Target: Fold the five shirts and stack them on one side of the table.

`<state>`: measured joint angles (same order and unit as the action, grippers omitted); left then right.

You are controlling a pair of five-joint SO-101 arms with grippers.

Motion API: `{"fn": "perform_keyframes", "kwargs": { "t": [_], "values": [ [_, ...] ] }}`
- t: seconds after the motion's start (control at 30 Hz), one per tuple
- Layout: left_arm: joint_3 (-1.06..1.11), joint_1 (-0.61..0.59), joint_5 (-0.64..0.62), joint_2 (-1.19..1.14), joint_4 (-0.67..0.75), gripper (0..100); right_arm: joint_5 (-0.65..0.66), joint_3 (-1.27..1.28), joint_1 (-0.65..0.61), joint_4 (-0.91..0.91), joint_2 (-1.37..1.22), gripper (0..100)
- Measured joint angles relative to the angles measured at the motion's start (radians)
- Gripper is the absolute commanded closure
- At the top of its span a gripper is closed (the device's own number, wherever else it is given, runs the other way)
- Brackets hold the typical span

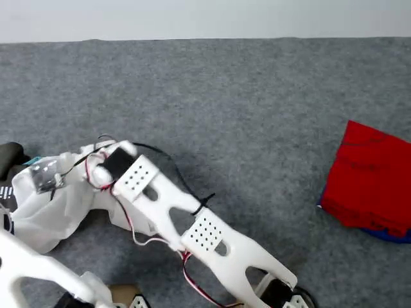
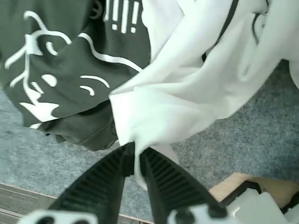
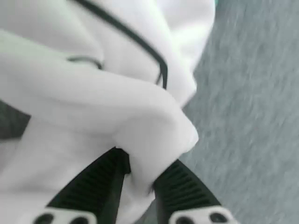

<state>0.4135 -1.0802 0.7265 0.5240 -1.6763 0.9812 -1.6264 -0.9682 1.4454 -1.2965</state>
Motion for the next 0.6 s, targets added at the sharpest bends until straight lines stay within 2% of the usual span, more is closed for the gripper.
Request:
{"fn": "perform_keyframes", "kwargs": {
  "t": [0.1, 0.27, 0.43, 0.6],
  "values": [
    [-0.023, 0.017, -0.002, 0.074, 0.000, 100, 0.000, -0.002, 0.044, 0.054, 0.031, 98.8],
    [-0.031, 0.137, -0.017, 0.239, -0.005, 100, -0.026, -0.003, 0.123, 0.141, 0.144, 98.8],
    [-0.061, 0.301, -0.199, 0.382, -0.005, 100, -0.072, -0.003, 0.241, 0.224, 0.259, 98.8],
    [-0.161, 0.476, -0.368, 0.390, -0.003, 100, -0.114, -0.003, 0.373, 0.293, 0.376, 98.8]
  ]
}}
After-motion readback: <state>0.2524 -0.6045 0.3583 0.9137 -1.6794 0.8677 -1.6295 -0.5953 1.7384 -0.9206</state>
